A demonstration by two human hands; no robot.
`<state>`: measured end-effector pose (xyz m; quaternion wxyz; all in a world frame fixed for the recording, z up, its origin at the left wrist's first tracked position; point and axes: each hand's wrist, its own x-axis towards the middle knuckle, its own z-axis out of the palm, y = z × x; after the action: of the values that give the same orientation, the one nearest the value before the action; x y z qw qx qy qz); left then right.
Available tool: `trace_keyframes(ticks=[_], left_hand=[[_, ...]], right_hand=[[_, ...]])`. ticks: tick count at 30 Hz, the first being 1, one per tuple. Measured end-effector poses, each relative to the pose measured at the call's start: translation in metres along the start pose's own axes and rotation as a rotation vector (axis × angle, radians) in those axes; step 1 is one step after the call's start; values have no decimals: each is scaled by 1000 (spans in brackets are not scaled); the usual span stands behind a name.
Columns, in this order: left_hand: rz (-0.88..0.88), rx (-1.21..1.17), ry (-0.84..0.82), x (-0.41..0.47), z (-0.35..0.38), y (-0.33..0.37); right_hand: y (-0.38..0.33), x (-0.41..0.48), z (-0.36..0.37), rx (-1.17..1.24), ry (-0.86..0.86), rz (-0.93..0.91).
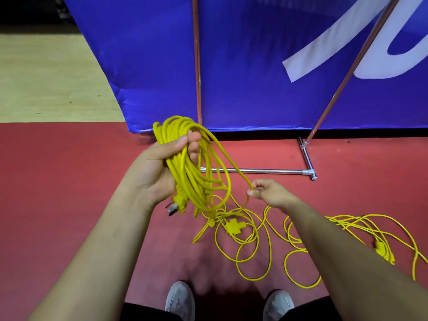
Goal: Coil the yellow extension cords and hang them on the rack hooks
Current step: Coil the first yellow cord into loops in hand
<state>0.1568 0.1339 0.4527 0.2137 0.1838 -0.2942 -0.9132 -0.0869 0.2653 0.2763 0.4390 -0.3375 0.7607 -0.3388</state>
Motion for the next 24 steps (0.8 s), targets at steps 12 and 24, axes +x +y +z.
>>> trace_keyframes(ticks=[12, 24], left_hand=[[161, 387, 413, 8, -10, 1], [46, 931, 80, -7, 11, -22]], right_hand=[[-110, -54, -4, 168, 69, -212], [-164, -109, -20, -143, -513, -375]])
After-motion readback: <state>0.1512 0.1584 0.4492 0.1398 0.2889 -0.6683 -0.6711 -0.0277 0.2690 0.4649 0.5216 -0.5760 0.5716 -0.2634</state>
